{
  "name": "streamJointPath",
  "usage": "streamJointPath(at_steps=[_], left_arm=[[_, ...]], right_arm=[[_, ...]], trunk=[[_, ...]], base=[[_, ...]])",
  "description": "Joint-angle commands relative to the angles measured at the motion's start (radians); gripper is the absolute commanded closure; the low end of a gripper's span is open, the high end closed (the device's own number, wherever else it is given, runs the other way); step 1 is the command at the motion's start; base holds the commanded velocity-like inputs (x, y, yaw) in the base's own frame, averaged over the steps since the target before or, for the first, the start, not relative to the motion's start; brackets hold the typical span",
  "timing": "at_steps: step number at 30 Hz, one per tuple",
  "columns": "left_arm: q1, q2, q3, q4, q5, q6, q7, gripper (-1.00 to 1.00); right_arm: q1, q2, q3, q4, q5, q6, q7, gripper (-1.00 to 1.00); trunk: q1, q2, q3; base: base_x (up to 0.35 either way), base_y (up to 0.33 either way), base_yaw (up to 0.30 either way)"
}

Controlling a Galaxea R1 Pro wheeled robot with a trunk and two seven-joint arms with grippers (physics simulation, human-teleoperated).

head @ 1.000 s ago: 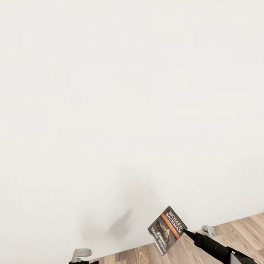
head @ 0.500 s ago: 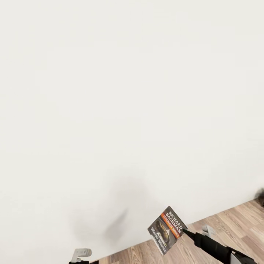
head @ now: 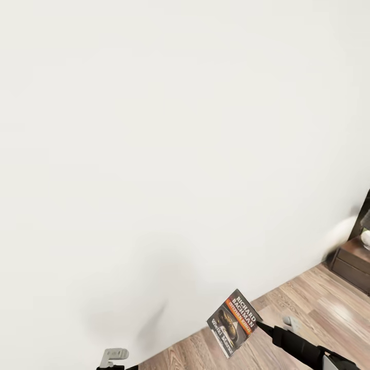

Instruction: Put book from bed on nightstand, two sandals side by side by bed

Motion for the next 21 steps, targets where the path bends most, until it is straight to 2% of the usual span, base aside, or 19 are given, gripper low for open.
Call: streamJointPath(at_steps=[1,8,16,21], left_arm=[[0.0,0.001,0.008,0.001,-0.011,-0.006,-0.002,-1.0],[-0.001,0.0,0.008,0.001,-0.01,-0.006,-0.002,-1.0],[-0.001,0.0,0.008,0.001,-0.01,-0.006,-0.002,-1.0],[0.0,0.0,0.008,0.001,-0.009,-0.006,-0.002,-1.0]], right_arm=[[-0.001,0.0,-0.013,-0.001,0.009,0.004,0.003,1.0],[-0.001,0.0,-0.014,-0.001,0.009,0.003,0.002,1.0],[-0.001,0.0,-0.014,-0.001,0.008,0.003,0.002,1.0],[-0.001,0.0,-0.014,-0.001,0.009,0.004,0.001,1.0]], trunk=[[0.0,-0.001,-0.001],[0.0,-0.001,-0.001],[0.0,-0.001,-0.001],[0.0,-0.001,-0.001]], base=[[0.0,0.0,-0.284],[0.0,0.0,-0.258],[0.002,0.0,-0.023],[0.19,0.0,-0.001]])
